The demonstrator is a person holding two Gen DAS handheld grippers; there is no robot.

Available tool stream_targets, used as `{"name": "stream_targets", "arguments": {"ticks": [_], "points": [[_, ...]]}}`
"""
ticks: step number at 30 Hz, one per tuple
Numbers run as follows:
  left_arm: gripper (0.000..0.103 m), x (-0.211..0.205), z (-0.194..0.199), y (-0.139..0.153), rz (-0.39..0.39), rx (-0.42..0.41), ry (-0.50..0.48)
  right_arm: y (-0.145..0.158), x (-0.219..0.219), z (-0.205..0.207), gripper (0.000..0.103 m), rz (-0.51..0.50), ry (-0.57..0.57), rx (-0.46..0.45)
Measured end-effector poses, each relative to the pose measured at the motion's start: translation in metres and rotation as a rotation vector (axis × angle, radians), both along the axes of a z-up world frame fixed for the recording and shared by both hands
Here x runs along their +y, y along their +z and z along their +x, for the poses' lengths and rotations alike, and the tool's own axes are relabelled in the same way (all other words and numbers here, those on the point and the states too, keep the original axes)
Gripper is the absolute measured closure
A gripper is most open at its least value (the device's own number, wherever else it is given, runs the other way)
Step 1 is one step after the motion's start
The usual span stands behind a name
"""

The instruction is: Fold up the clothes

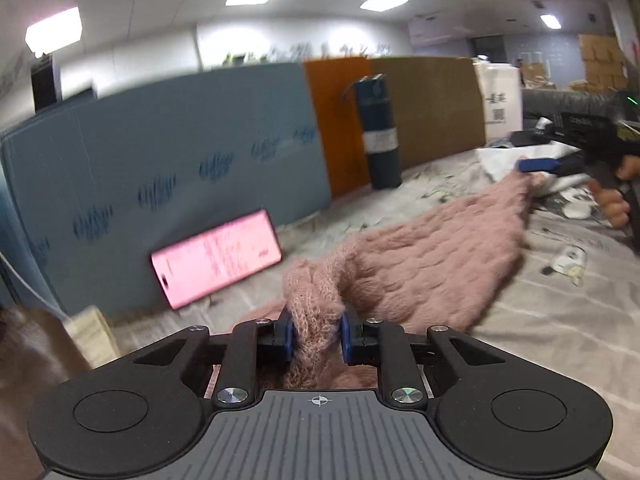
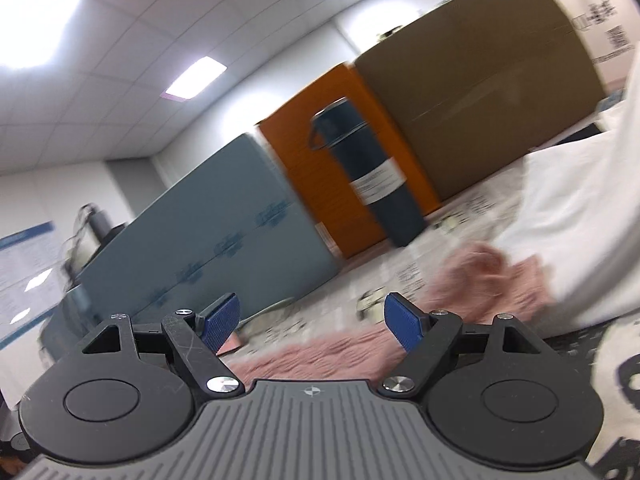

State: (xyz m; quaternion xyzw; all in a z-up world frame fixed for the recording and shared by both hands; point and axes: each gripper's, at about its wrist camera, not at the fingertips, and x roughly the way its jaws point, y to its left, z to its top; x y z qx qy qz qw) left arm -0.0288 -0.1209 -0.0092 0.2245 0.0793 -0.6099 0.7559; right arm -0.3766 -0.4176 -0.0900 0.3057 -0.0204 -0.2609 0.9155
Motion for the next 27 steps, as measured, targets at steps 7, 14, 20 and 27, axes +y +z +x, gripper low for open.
{"name": "stream_targets", "arguments": {"ticks": [7, 14, 20, 27], "points": [[0.087, 0.031, -0.045, -0.007, -0.024, -0.042, -0.028, 0.011, 0.011, 0.037, 0.025, 0.190, 0.180, 0.024], [0.088, 0.046, -0.066, -0.018, 0.014, -0.067, -0.051, 0.007, 0.017, 0.091, 0.042, 0.393, 0.146, 0.104], [0.089, 0.058, -0.056, -0.016, -0.008, -0.080, -0.037, 0.008, 0.047, 0.072, 0.095, 0.304, 0.096, 0.165], [0.089, 0.071, -0.036, -0.006, -0.042, -0.071, -0.080, 0.018, 0.128, 0.007, 0.095, 0.179, 0.039, 0.153]]}}
